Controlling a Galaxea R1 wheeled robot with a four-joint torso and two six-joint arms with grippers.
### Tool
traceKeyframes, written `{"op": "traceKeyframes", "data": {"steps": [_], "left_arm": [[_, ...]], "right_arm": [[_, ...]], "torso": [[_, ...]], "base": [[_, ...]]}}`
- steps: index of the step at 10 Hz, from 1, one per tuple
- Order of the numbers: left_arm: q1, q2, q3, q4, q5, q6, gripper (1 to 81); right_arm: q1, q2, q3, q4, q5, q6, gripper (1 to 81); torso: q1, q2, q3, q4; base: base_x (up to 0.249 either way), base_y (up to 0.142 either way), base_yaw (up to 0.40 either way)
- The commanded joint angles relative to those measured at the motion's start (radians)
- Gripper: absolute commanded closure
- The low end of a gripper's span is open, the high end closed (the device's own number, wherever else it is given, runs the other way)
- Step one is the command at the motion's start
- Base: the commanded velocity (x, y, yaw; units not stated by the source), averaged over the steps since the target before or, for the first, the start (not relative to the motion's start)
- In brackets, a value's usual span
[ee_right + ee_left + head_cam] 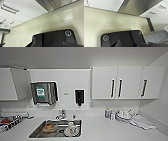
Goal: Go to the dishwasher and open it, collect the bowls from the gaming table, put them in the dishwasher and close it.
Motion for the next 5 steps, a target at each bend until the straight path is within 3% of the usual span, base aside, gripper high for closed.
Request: {"op": "traceKeyframes", "data": {"steps": [1, 2, 4, 5], "left_arm": [[-0.034, -0.180, 0.196, 0.027, -0.059, 0.006, 1.0], [-0.020, -0.241, 0.269, 0.030, -0.094, 0.006, 1.0], [0.002, -0.362, 0.407, 0.076, -0.152, 0.004, 1.0], [0.008, -0.410, 0.456, 0.092, -0.177, 0.004, 1.0]], "right_arm": [[0.085, -0.045, 0.027, 0.039, -0.044, 0.002, 1.0], [0.085, -0.046, 0.018, 0.043, -0.044, 0.002, 1.0], [0.085, -0.041, -0.005, 0.046, -0.044, 0.002, 1.0], [0.085, -0.041, -0.007, 0.046, -0.044, 0.002, 1.0]], "torso": [[0.063, -0.099, 0.000, 0.000], [0.085, -0.134, 0.000, 0.000], [0.129, -0.203, 0.000, 0.000], [0.152, -0.240, -0.076, 0.000]], "base": [[0.000, 0.000, 0.000], [0.000, 0.000, 0.000], [0.000, 0.000, 0.000], [0.000, 0.000, 0.000]]}}
